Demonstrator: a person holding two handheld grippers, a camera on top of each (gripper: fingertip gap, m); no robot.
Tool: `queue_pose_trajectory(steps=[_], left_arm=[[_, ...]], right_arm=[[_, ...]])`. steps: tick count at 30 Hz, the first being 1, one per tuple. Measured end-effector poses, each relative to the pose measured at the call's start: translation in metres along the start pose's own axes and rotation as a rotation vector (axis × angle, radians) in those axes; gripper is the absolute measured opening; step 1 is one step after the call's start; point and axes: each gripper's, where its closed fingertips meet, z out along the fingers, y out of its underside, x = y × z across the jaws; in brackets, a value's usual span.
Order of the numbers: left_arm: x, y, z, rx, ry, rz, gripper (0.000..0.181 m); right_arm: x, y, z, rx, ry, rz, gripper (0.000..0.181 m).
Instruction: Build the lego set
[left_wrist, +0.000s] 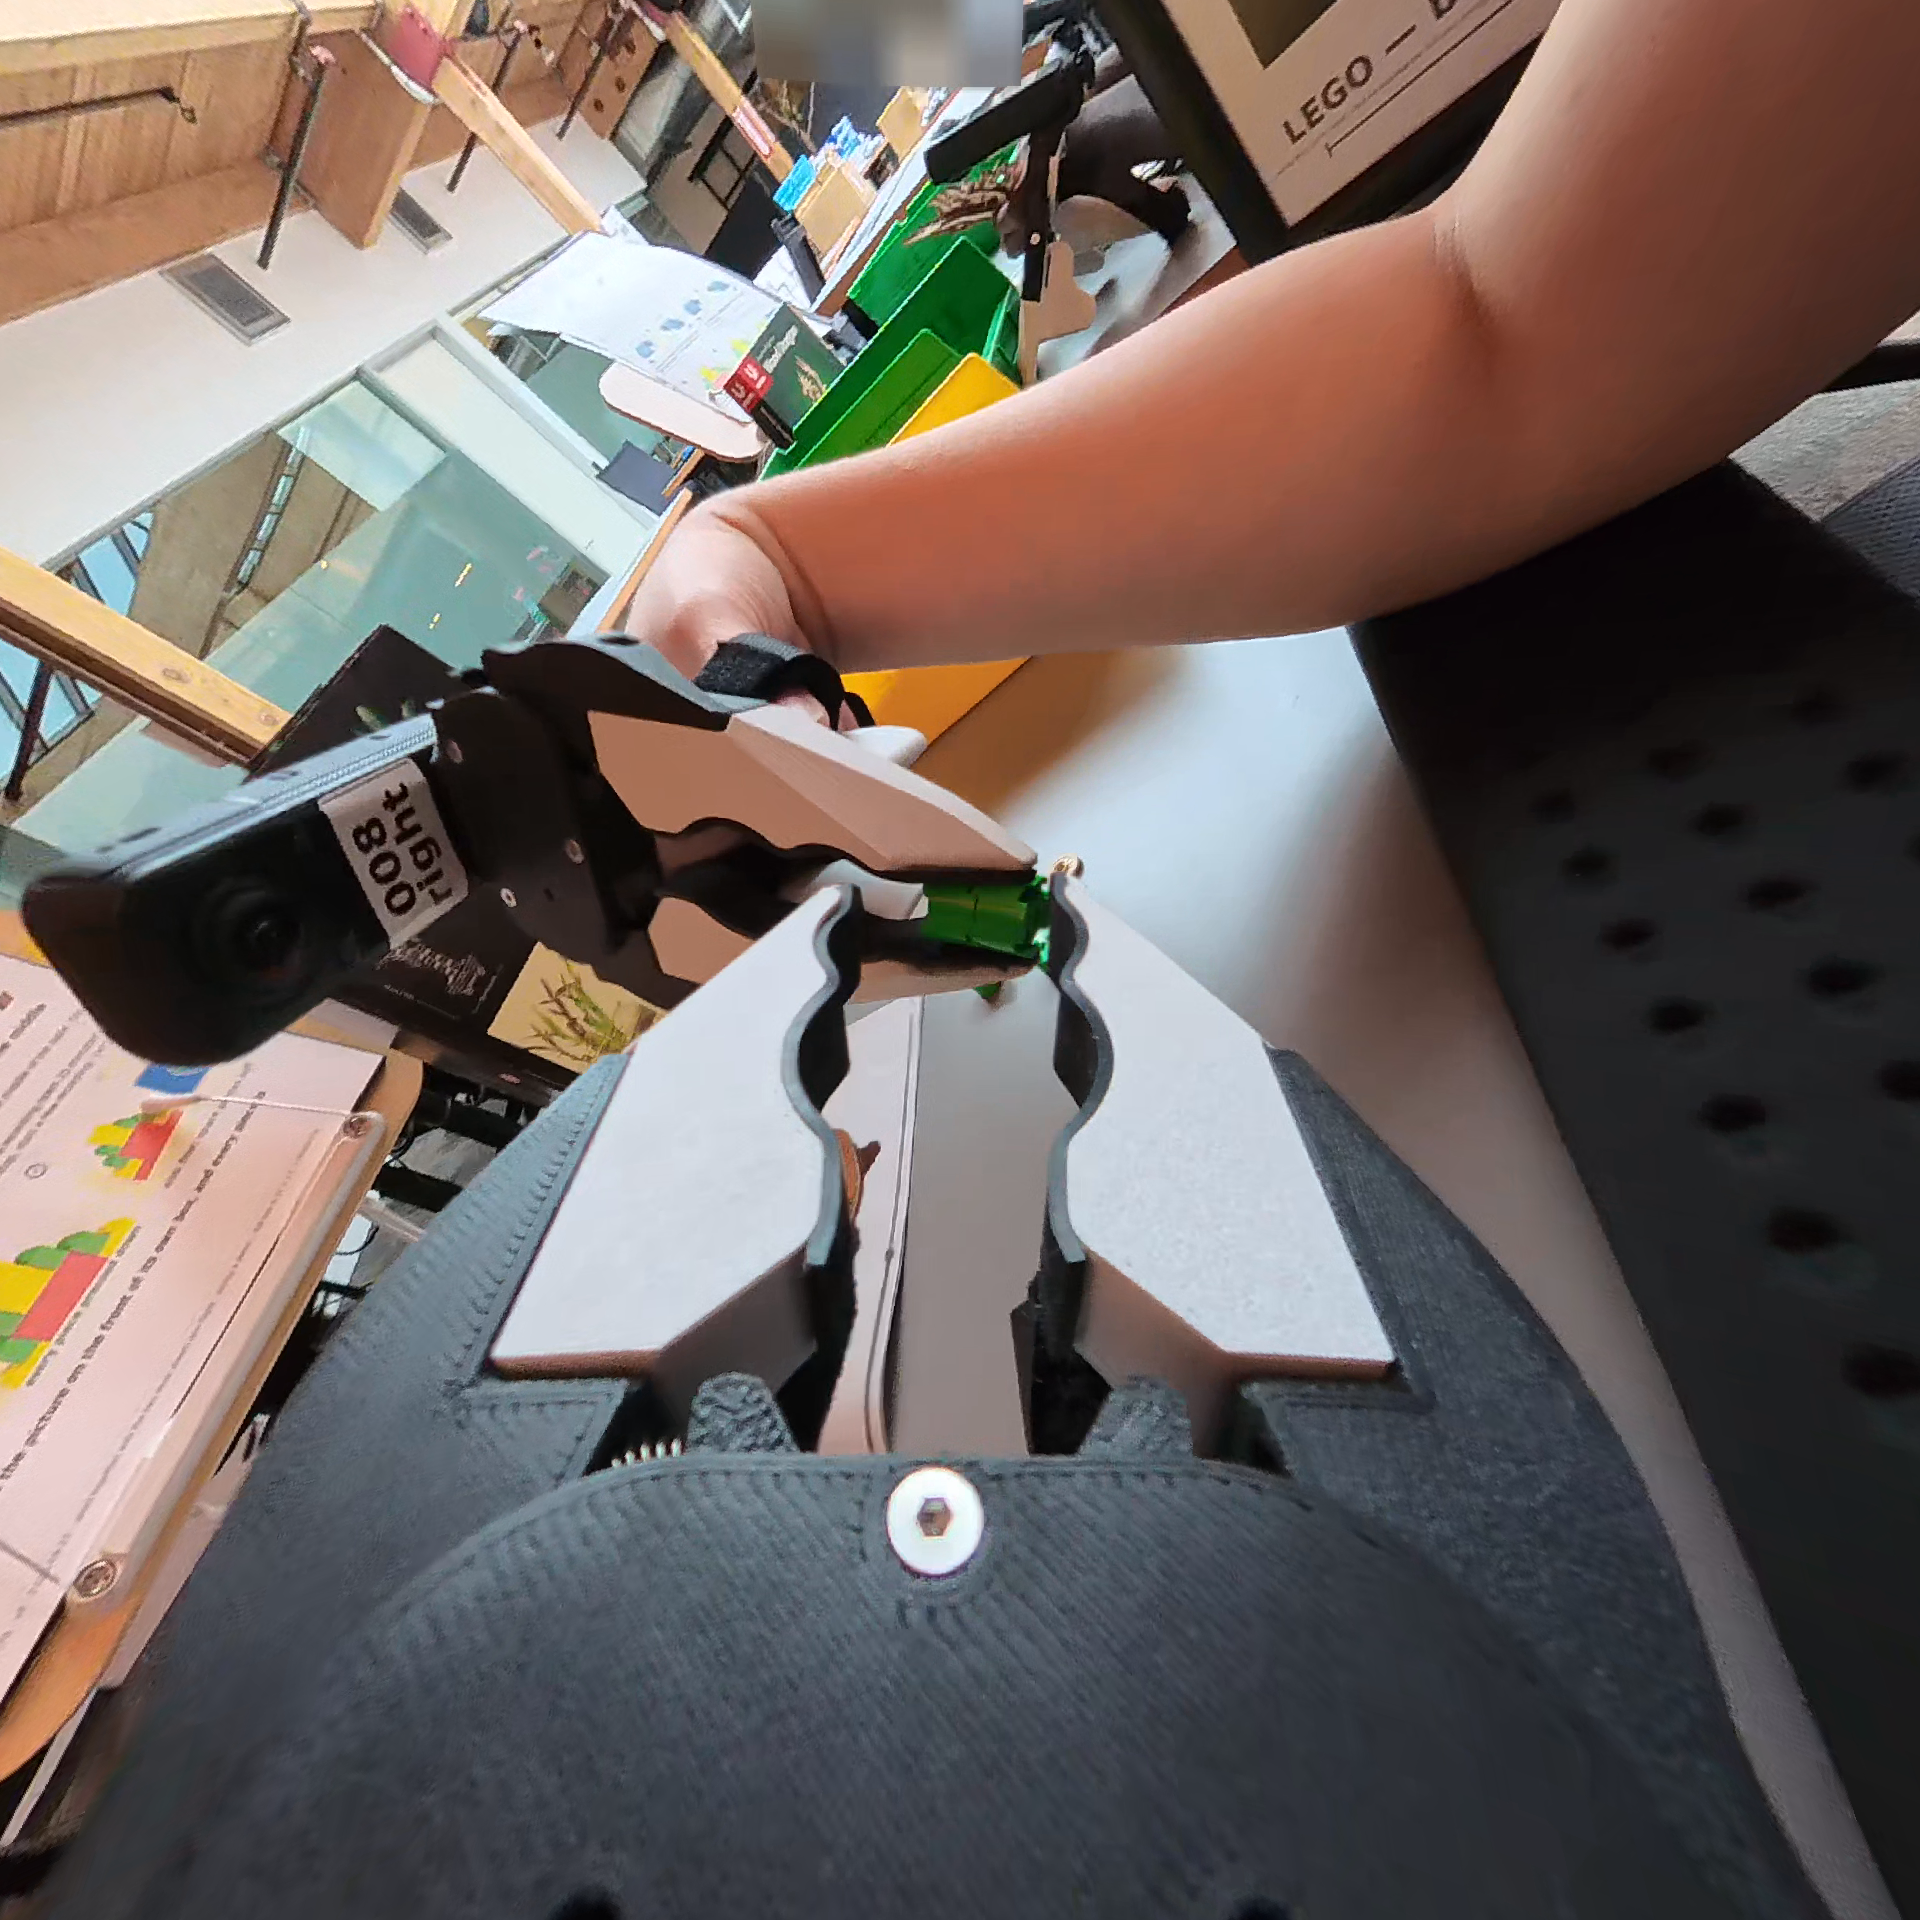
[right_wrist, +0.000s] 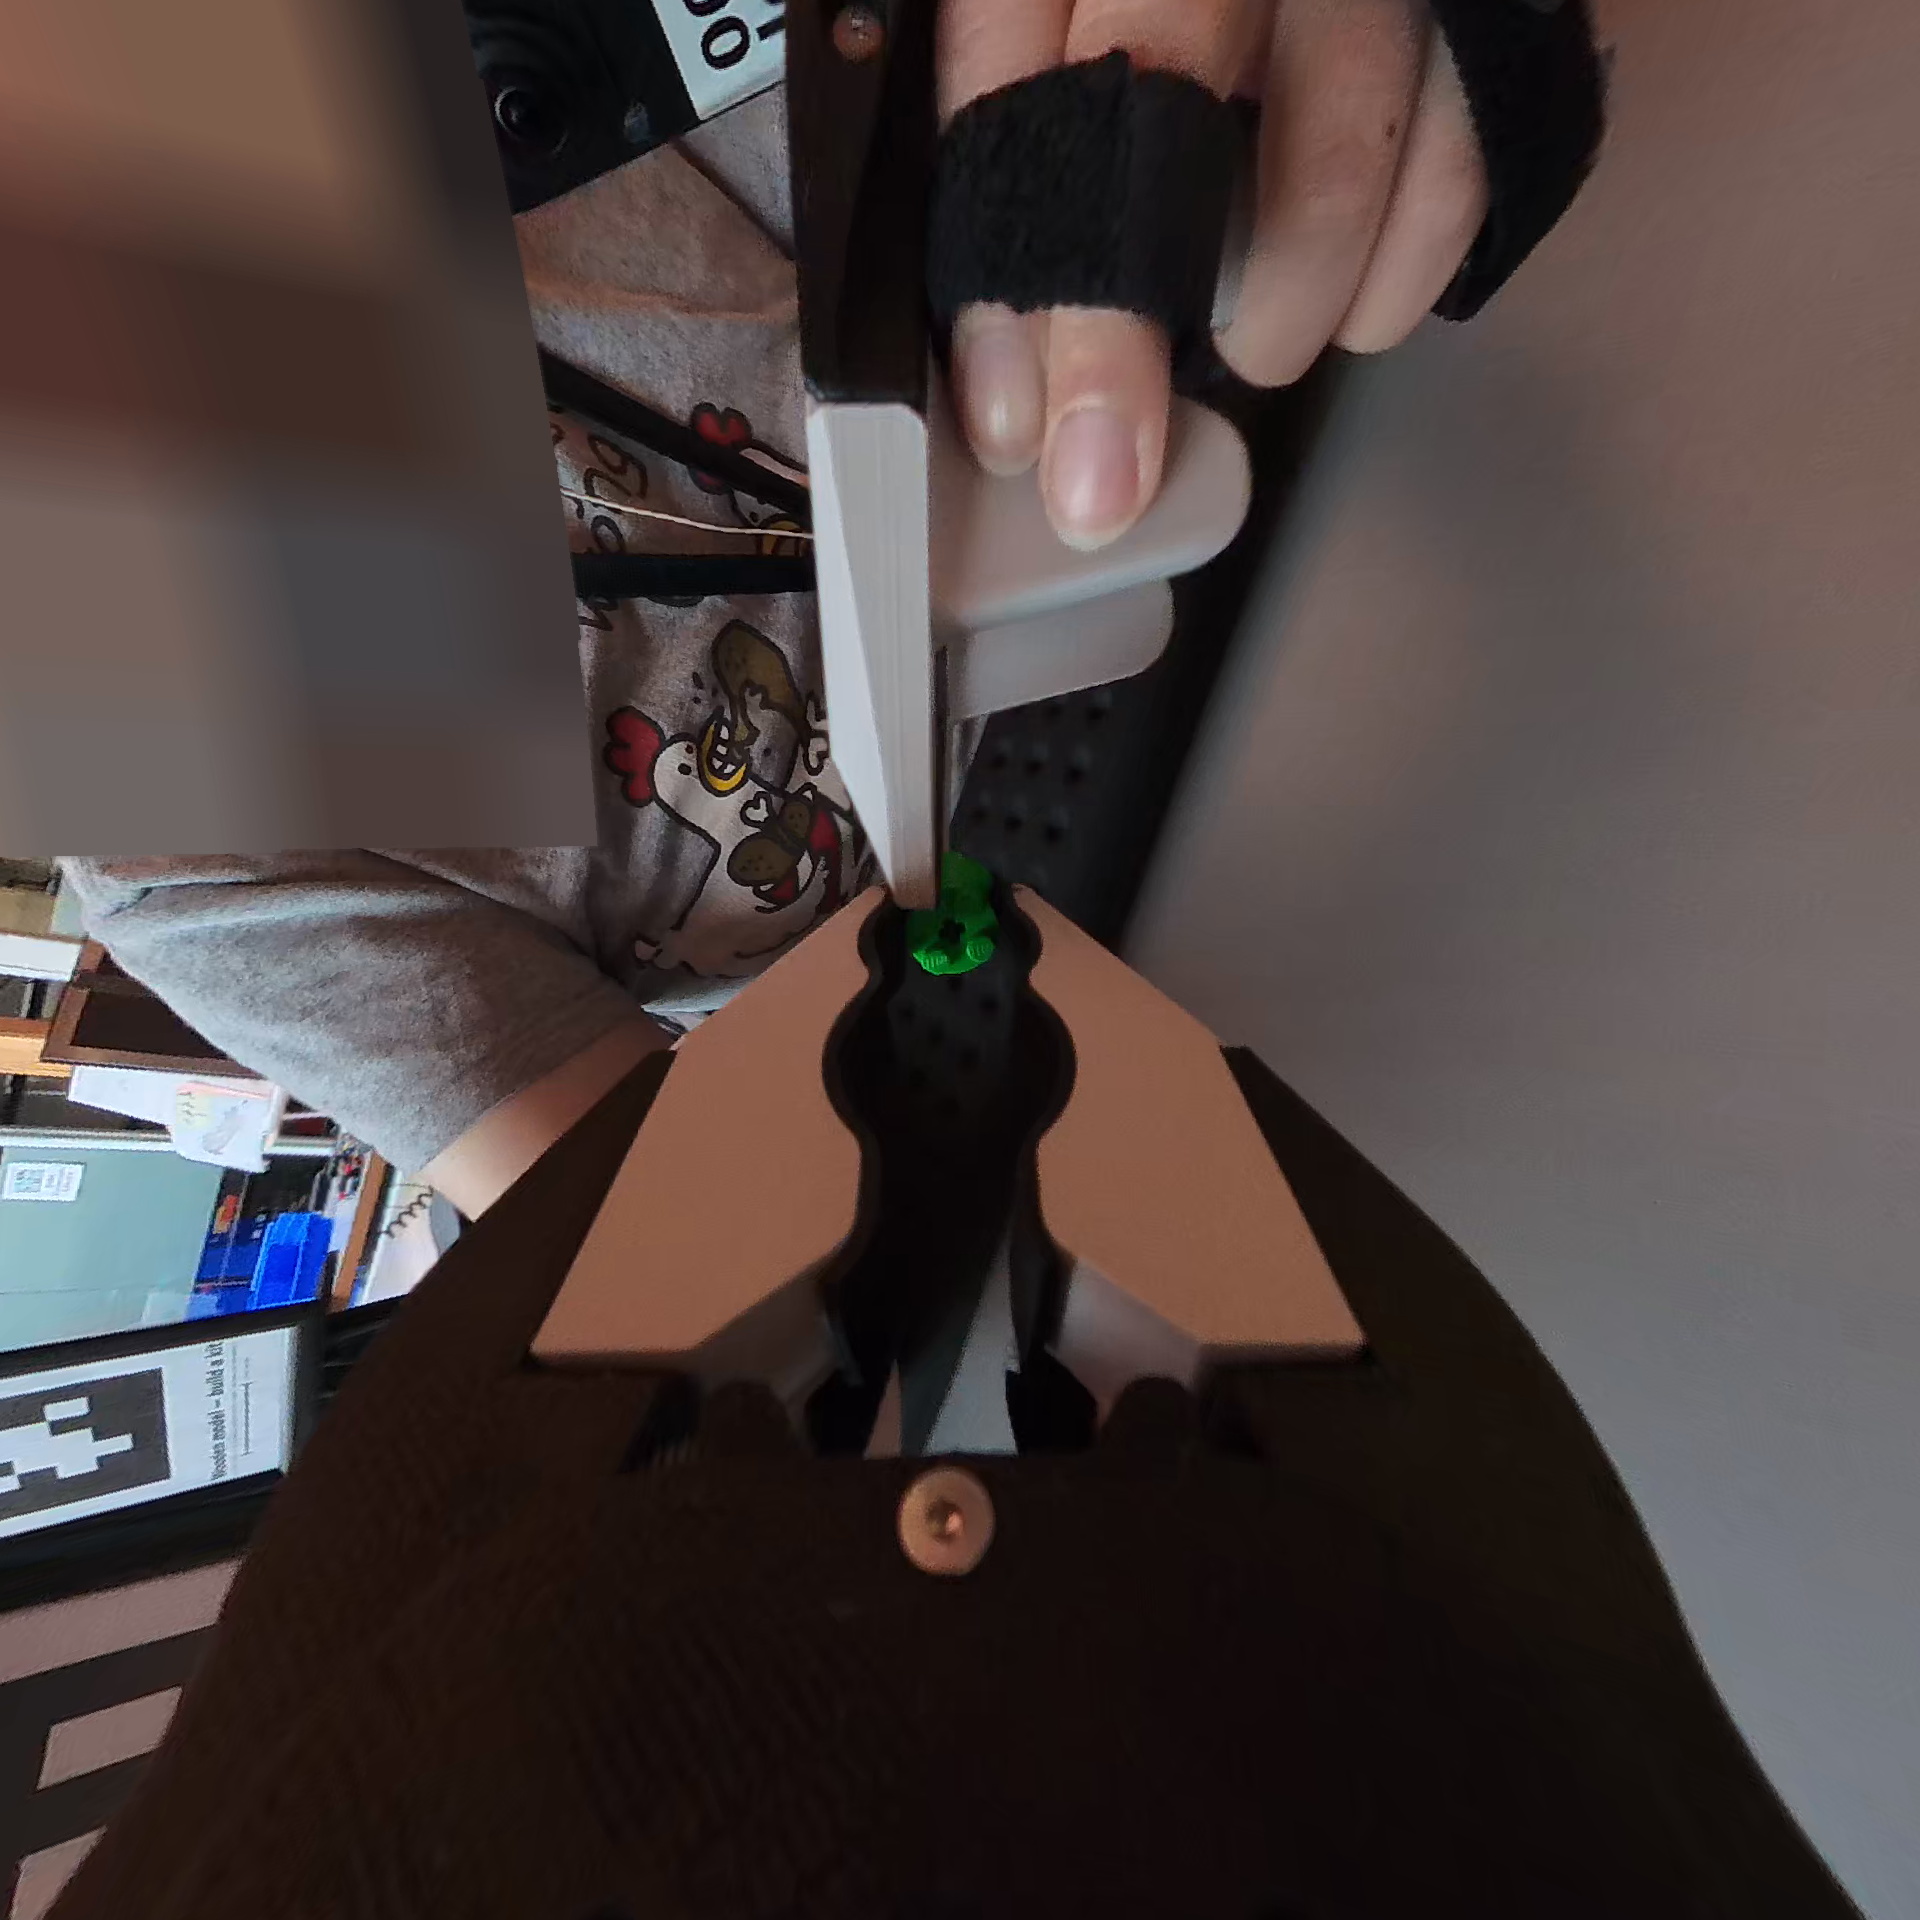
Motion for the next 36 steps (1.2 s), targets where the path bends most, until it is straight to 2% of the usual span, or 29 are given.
queue_pose_trajectory(steps=[7,11,12,19,21,24,28,31,32,34,36], left_arm=[[0.012,0.003,0.002,-0.009,0.066,0.006,0.028],[0.011,0.004,0.000,-0.014,0.066,0.008,0.027],[0.012,0.003,0.000,-0.006,0.078,-0.002,0.021],[0.005,0.002,-0.004,-0.013,0.067,-0.024,0.021],[-0.003,-0.001,-0.008,0.005,0.034,-0.036,0.021],[-0.019,-0.004,-0.017,0.048,-0.011,-0.094,0.021],[-0.051,-0.002,-0.039,0.109,-0.112,-0.178,0.020],[-0.077,-0.008,-0.063,0.212,-0.194,-0.266,0.019],[-0.085,-0.010,-0.072,0.249,-0.221,-0.286,0.020],[-0.096,-0.018,-0.089,0.324,-0.254,-0.314,0.020],[-0.101,-0.025,-0.101,0.377,-0.267,-0.321,0.020]], right_arm=[[0.000,0.003,0.009,-0.052,-0.033,0.009,0.015],[0.000,-0.001,0.008,-0.033,-0.043,-0.011,0.015],[-0.002,-0.002,0.007,-0.027,-0.052,-0.022,0.015],[-0.002,-0.011,0.004,0.009,-0.029,-0.067,0.015],[-0.002,-0.019,0.001,0.053,-0.003,-0.101,0.025],[0.006,-0.028,-0.007,0.096,0.102,-0.143,0.049],[0.011,-0.058,-0.033,0.254,0.299,-0.294,0.057],[-0.008,-0.098,-0.056,0.423,0.525,-0.587,0.054],[-0.020,-0.107,-0.060,0.449,0.601,-0.704,0.046],[-0.028,-0.118,-0.067,0.437,0.842,-0.880,0.040],[-0.030,-0.124,-0.070,0.371,1.036,-0.960,0.039]])
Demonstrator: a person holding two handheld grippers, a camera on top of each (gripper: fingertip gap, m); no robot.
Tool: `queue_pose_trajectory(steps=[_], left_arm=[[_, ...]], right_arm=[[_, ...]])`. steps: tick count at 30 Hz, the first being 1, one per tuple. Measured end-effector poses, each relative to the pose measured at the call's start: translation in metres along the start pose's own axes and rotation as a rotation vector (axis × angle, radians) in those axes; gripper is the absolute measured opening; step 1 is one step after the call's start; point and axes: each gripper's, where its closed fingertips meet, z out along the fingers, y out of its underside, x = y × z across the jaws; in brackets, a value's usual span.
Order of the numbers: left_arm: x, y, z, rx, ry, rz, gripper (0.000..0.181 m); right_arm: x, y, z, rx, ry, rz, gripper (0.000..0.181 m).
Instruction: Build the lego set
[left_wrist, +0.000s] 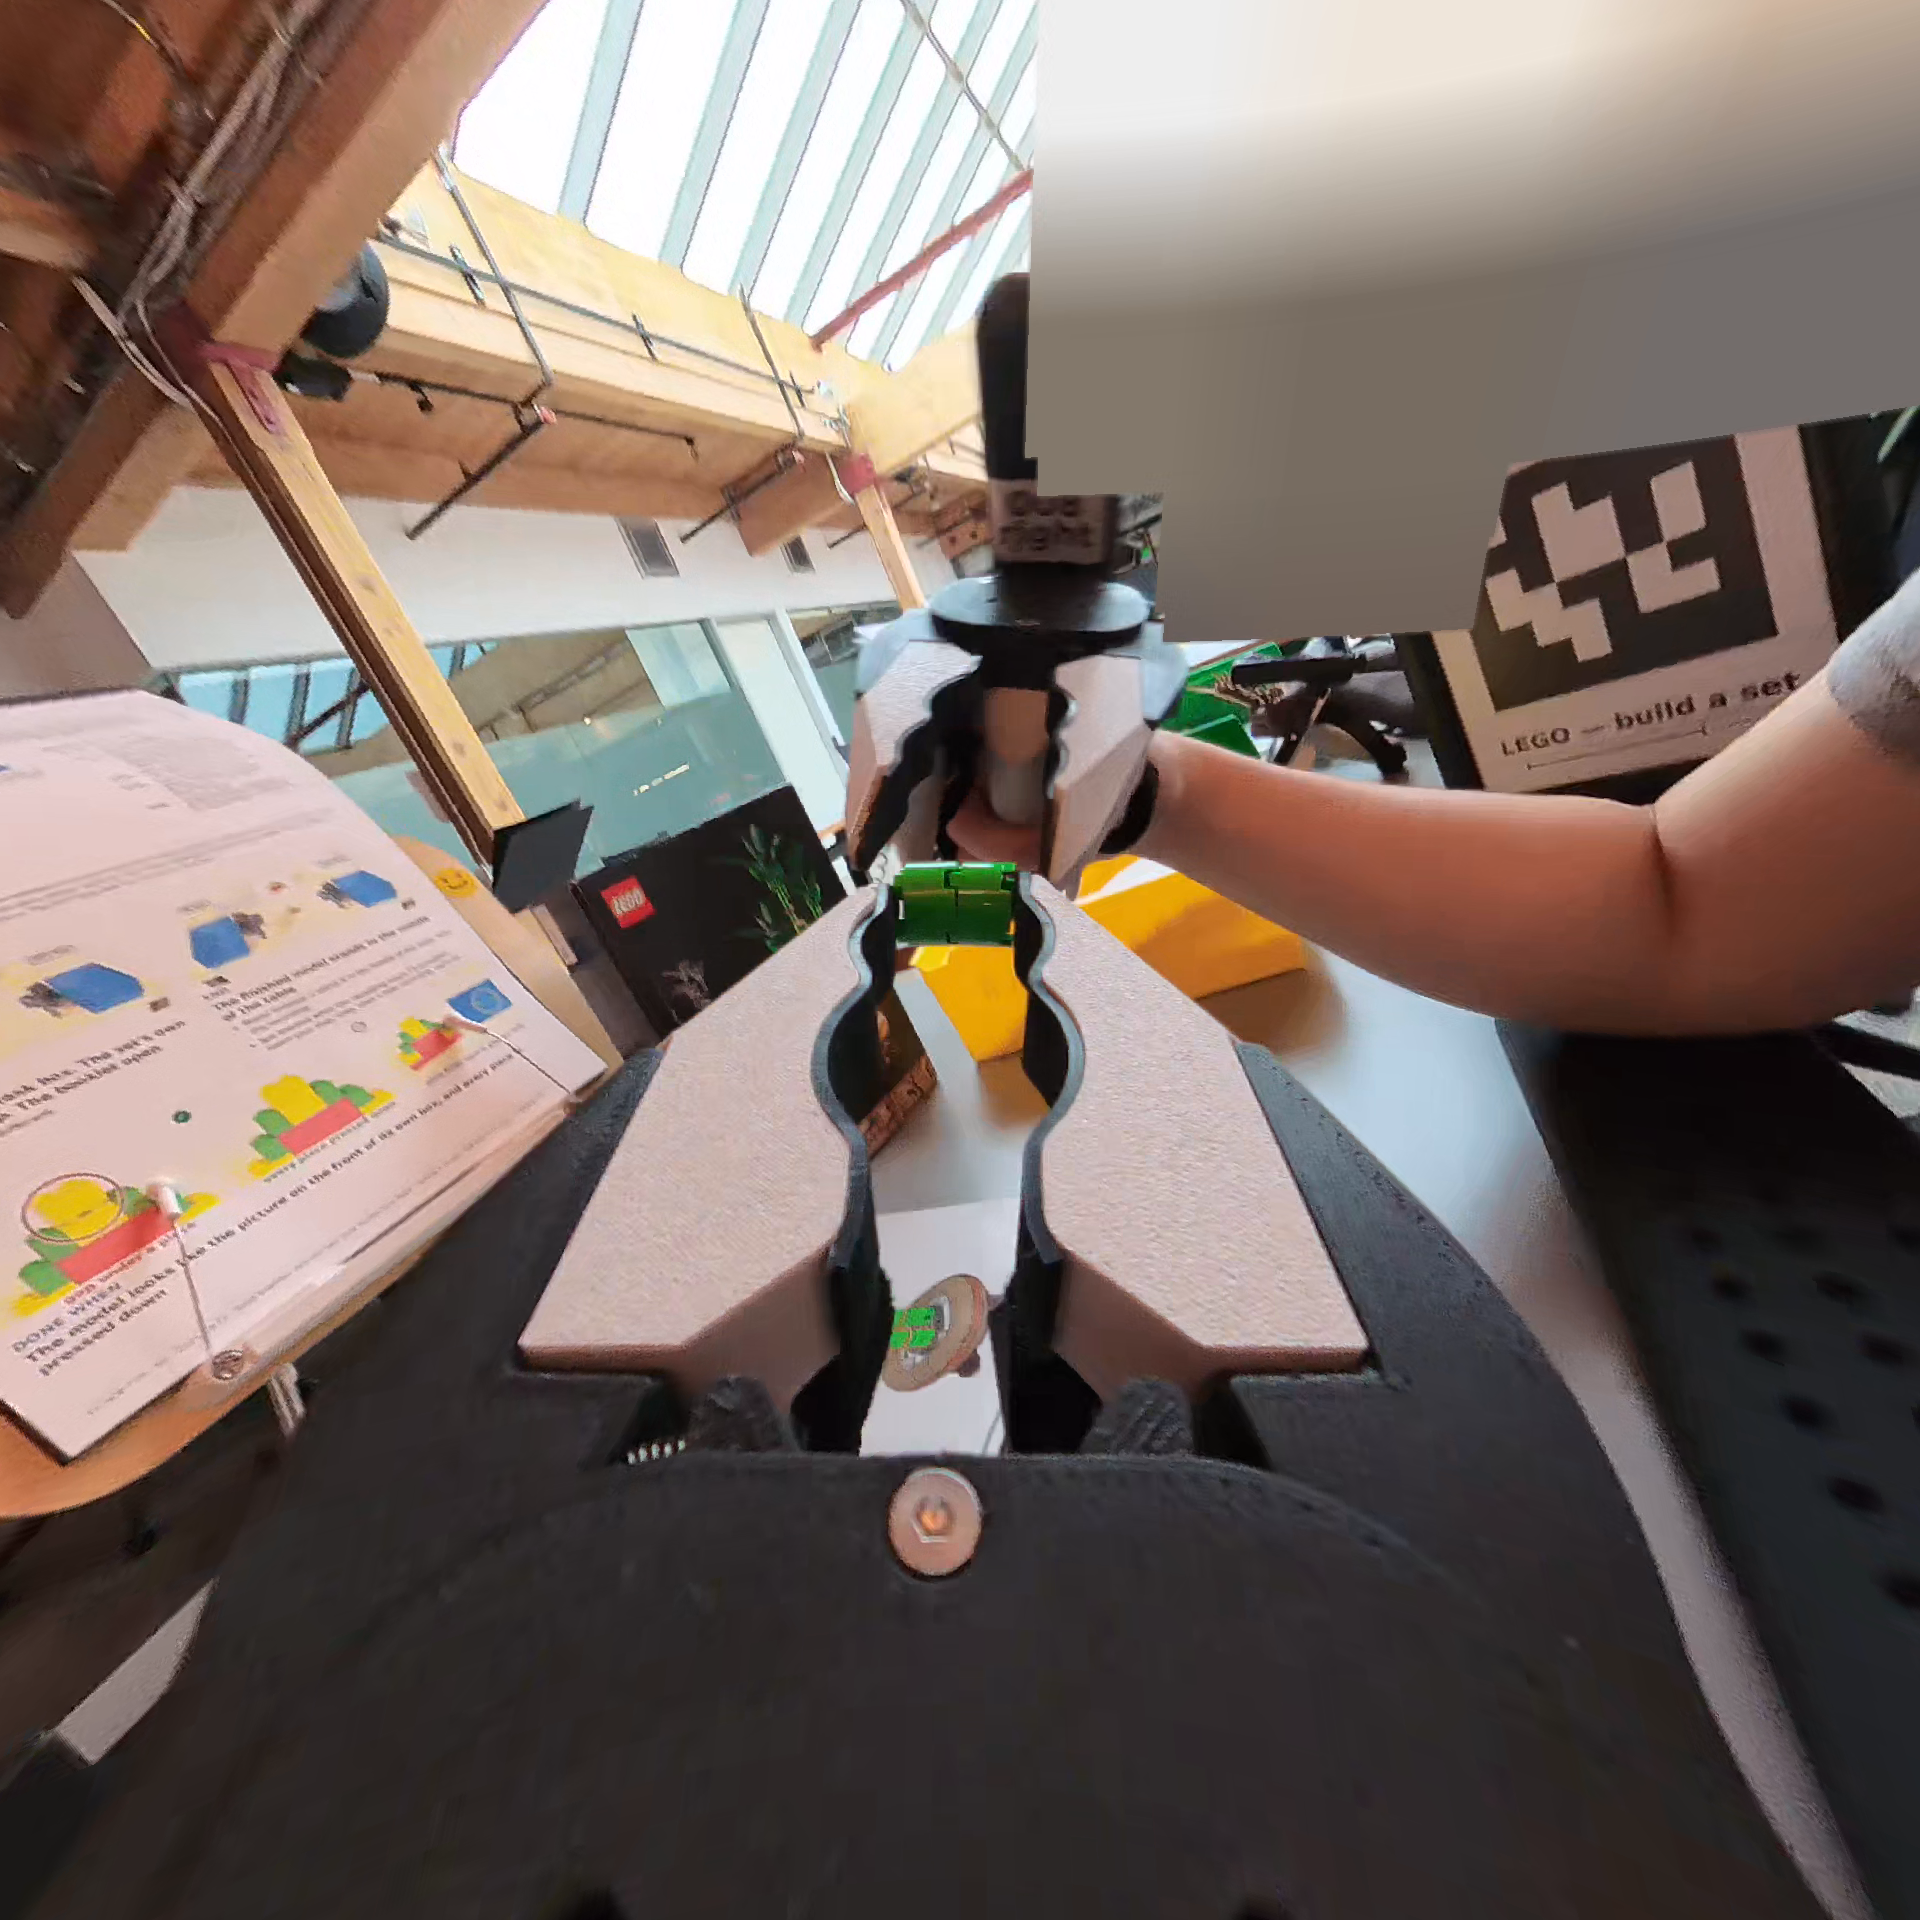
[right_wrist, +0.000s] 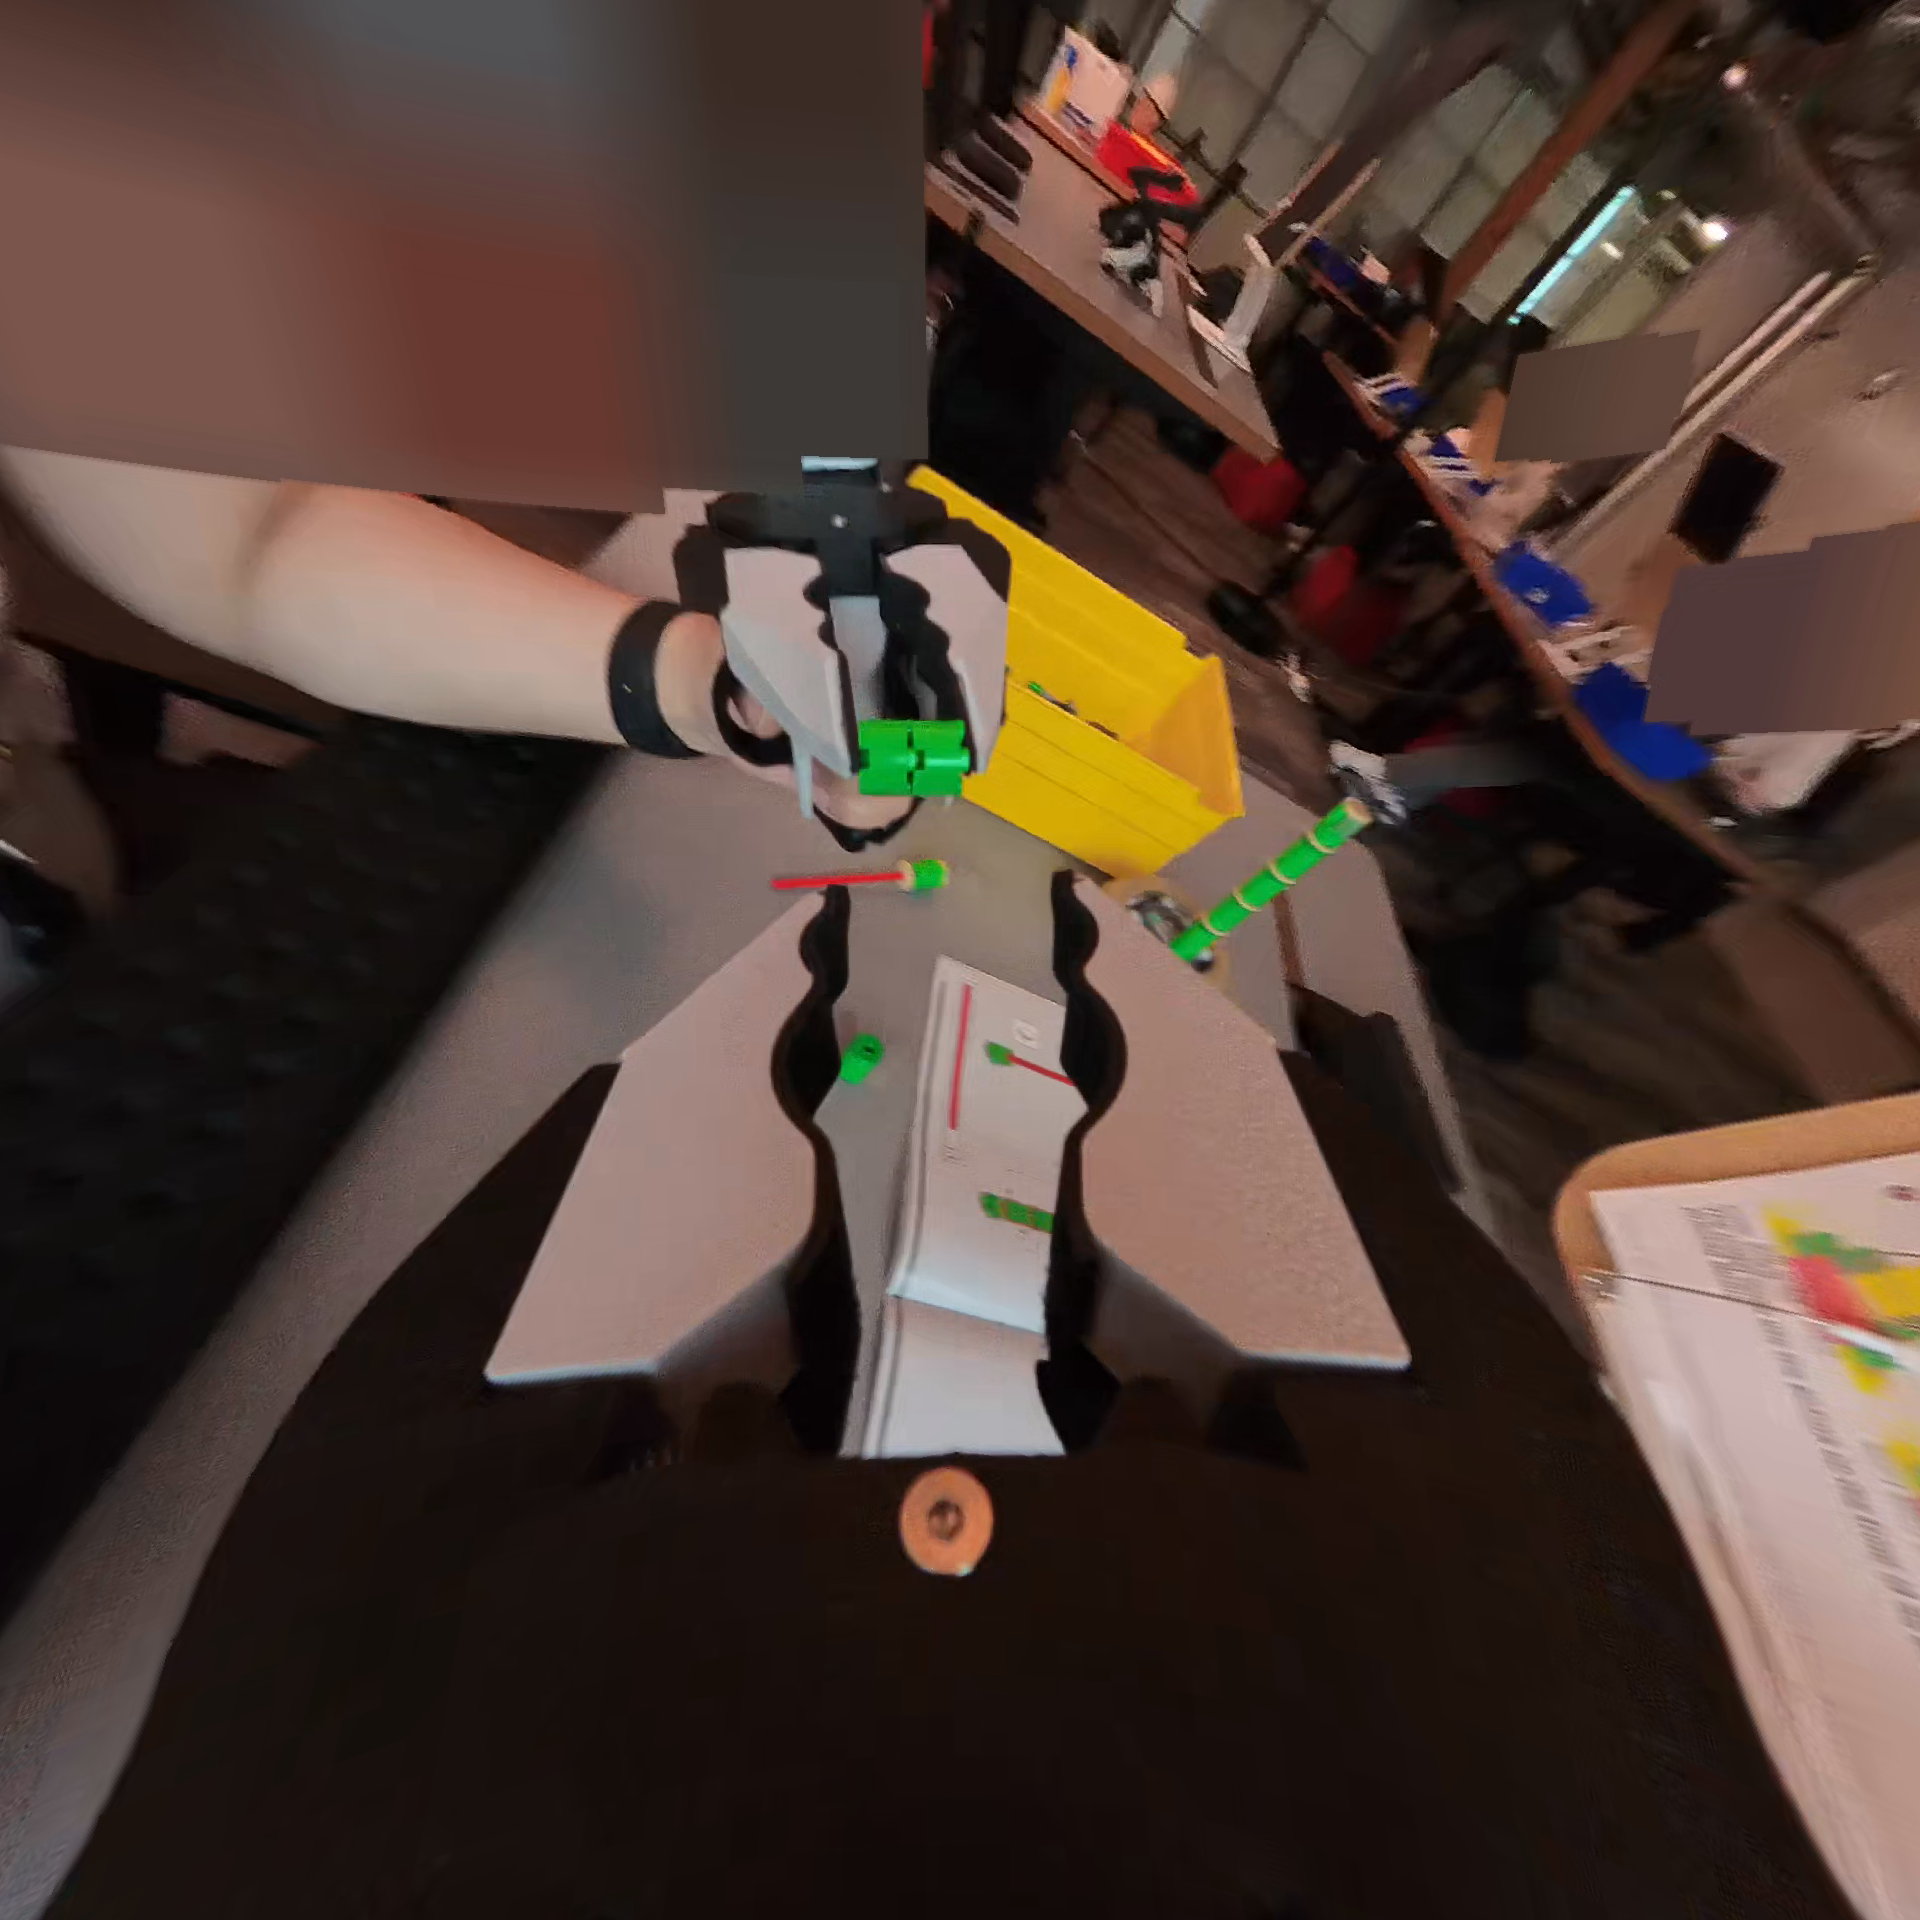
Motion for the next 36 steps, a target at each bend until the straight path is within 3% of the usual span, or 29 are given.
queue_pose_trajectory(steps=[6,14,36], left_arm=[[0.009,-0.005,-0.001,0.012,0.029,0.061,0.020],[0.016,-0.006,0.002,0.032,0.064,0.067,0.020],[0.014,0.001,0.000,-0.006,0.069,0.068,0.019]], right_arm=[[-0.012,-0.014,0.015,-0.070,0.039,-0.125,0.032],[-0.022,-0.017,0.018,-0.076,0.005,-0.151,0.023],[-0.019,-0.011,0.021,-0.090,0.015,-0.152,0.019]])
